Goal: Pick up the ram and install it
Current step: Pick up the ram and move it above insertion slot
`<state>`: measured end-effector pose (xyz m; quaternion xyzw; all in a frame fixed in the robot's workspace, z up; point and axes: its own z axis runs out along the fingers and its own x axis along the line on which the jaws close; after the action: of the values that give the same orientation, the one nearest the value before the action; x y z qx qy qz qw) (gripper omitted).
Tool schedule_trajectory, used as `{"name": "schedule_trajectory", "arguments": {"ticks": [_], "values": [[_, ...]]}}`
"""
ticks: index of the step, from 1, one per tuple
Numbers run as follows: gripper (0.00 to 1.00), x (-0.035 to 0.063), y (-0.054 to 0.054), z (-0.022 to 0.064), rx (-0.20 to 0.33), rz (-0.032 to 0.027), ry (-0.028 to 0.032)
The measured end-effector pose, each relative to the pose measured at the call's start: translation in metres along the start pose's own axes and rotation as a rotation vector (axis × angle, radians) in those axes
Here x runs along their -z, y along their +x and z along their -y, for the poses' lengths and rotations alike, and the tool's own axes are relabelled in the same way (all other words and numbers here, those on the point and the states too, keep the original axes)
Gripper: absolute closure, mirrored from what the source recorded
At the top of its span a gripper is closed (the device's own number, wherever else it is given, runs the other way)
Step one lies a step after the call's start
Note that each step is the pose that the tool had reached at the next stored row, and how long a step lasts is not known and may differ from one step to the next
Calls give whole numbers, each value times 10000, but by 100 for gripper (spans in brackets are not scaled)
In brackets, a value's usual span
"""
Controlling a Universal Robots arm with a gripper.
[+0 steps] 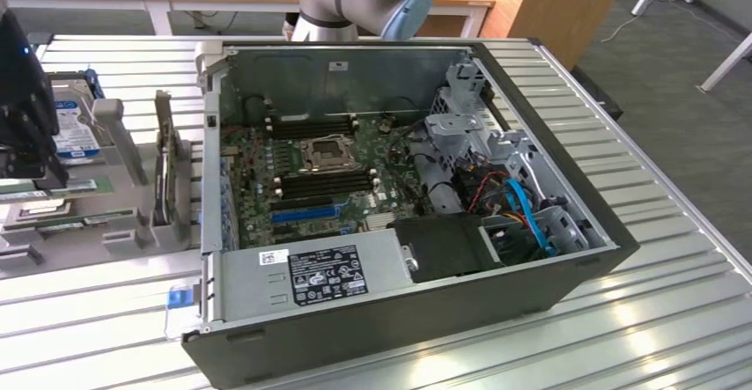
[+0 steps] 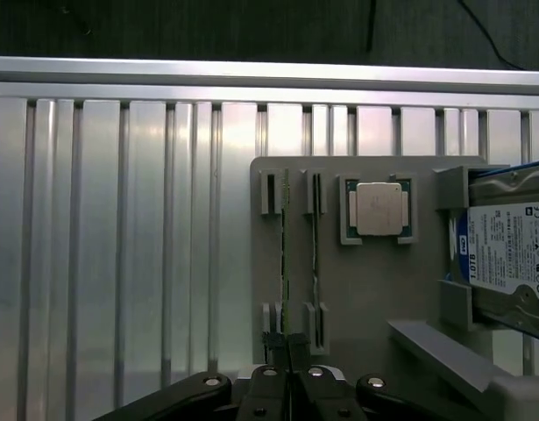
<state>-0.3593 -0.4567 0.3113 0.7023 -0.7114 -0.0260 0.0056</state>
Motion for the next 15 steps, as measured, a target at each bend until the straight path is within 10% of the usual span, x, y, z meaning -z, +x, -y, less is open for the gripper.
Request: {"name": "schedule_trajectory", "arguments": {"ticks": [15], "values": [[88, 271, -8, 7, -42, 2, 1]]}}
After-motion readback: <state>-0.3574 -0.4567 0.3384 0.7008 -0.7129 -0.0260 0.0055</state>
